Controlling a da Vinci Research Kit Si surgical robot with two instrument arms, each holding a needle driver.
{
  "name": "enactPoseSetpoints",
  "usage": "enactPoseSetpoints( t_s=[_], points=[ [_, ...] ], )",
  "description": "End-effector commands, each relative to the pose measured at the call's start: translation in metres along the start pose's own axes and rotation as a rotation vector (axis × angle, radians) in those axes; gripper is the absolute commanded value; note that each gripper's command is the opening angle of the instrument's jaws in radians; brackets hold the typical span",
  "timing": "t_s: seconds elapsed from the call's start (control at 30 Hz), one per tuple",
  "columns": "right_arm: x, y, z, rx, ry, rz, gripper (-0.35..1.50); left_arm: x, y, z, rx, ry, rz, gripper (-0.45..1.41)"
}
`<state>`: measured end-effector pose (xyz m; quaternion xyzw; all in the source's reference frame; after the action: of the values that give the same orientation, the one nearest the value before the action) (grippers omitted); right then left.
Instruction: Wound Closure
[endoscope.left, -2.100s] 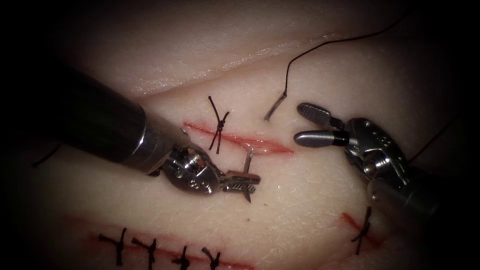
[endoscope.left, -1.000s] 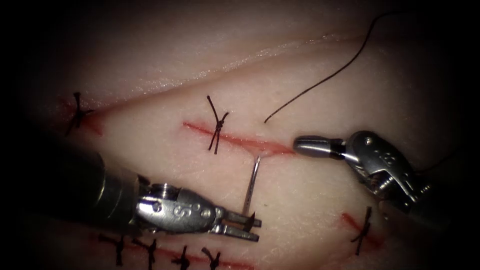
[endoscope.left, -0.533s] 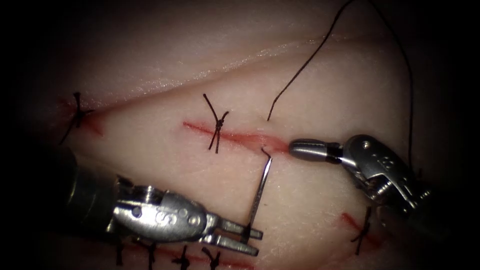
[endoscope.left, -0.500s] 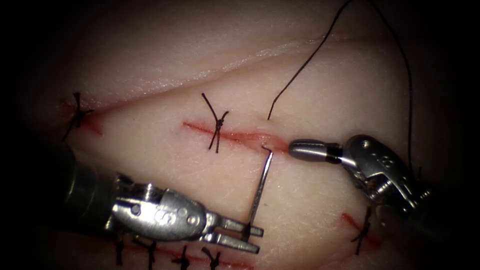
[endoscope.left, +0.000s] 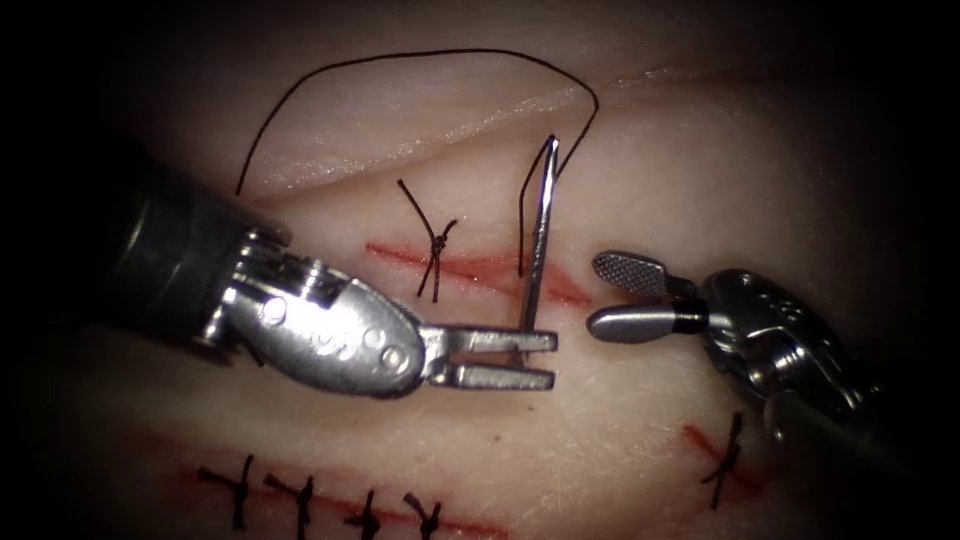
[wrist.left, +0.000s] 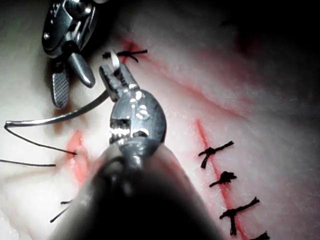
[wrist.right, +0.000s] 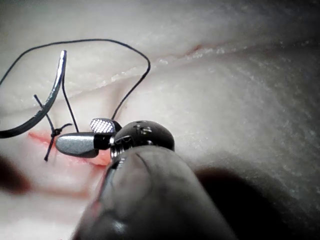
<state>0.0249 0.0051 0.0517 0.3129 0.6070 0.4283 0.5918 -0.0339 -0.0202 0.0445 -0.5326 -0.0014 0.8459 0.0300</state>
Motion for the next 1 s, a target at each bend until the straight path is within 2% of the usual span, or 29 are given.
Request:
enactPoseSetpoints(
  t_s=[0.03,0.23,0.4,0.53,0.67,1.0],
  points=[
    [-0.0001,0.0,0.0009,-0.005,0.0,0.027,1.26,-0.0005,0.0003,0.0005,0.01,-0.008,0.013,-0.45],
    [0.0003,-0.0002,0.0008,-0.033,-0.002,0.115,1.23,-0.0002,-0.0009,0.0007,0.064,-0.032,0.08,-0.45],
    [0.0011,0.0001,0.0009,-0.064,-0.01,0.199,1.18,-0.0008,0.0001,0.0014,0.084,-0.055,0.114,-0.45],
    [0.0024,0.0007,0.0012,-0.094,-0.025,0.24,1.25,-0.0019,0.0015,0.0021,0.097,-0.073,0.146,-0.45],
    [0.0035,0.0016,0.002,-0.116,-0.025,0.332,1.43,-0.0027,0.0029,0.0028,0.092,-0.105,0.195,-0.45],
    [0.0025,0.0022,0.0042,-0.08,-0.043,0.41,1.45,-0.0029,0.0035,0.0036,0.09,-0.14,0.368,-0.45]
  ],
)
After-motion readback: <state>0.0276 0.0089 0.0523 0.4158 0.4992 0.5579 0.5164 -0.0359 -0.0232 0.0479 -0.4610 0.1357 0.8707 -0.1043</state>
